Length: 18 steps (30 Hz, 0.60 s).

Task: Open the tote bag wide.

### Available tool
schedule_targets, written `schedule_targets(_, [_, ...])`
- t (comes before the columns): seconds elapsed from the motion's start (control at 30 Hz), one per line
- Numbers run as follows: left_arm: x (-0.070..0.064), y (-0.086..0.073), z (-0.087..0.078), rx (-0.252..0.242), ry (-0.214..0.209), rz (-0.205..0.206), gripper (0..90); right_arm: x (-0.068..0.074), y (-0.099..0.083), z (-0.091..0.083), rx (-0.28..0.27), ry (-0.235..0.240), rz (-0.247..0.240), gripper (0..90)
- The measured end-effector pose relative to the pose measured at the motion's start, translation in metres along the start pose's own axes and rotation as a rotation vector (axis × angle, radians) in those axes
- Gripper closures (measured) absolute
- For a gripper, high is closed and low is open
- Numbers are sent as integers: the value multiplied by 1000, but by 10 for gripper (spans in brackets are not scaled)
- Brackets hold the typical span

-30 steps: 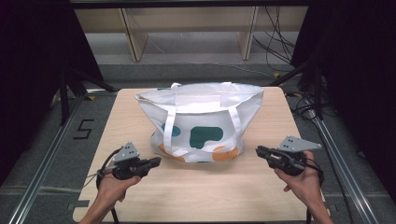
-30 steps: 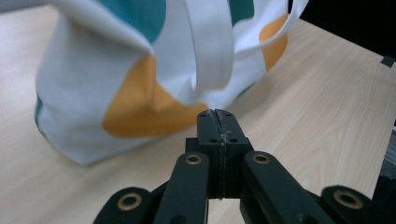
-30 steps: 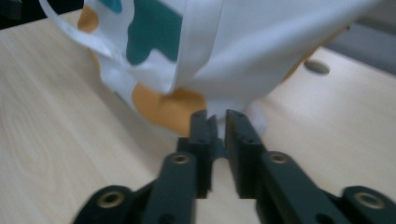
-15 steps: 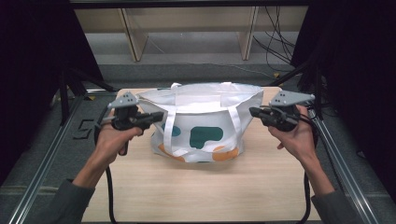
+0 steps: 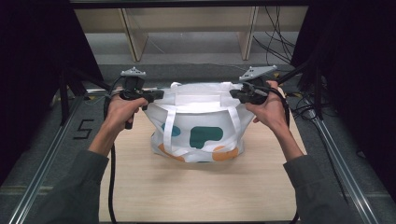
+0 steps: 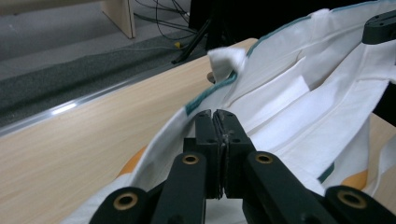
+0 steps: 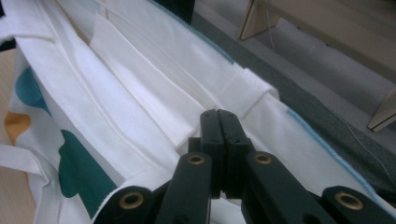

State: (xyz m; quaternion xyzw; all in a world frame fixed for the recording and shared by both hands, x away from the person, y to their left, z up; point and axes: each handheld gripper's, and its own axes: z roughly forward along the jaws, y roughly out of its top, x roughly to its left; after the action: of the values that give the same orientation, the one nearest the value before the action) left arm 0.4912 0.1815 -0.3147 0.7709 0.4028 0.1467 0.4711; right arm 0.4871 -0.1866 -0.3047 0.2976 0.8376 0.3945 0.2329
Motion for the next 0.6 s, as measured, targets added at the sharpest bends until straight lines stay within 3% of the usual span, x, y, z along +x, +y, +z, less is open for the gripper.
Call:
schedule_targets(0.07, [3,-5,7,18,-9,-18,880,-1,-1,3,19,5,-3,900])
schedule_targets(0.1, [6,-11,13,57,8,-4,872,-1,-6,12,76,12,22,900])
schedule_targets(0.23, [12,-22,22,97,21,-11,874,0,-20,27,157,28,22,900])
schedule_targets(0.27, [18,-32,30,126,19,-28,876,1,-25,30,178,35,31,900])
schedule_targets(0.33, [20,-37,34,144,20,-32,872,4,-30,35,185,37,34,900])
schedule_targets(0.37, [26,-47,41,167,35,-36,873,8,-43,44,223,47,8,900])
schedule_targets(0.4, [26,-47,41,167,35,-36,873,8,-43,44,223,47,8,900])
schedule_targets(0.43, [32,-59,50,194,33,-68,876,13,-52,49,260,68,-7,900])
schedule_targets(0.47, [32,-59,50,194,33,-68,877,16,-57,52,264,77,0,900])
schedule_targets(0.5, [36,-70,56,234,34,-59,877,19,-60,53,276,83,21,900])
schedule_targets(0.57, [38,-76,60,248,39,-57,883,20,-65,55,268,87,12,900])
schedule_targets(0.6, [41,-92,68,291,47,-67,887,22,-75,59,266,109,40,900])
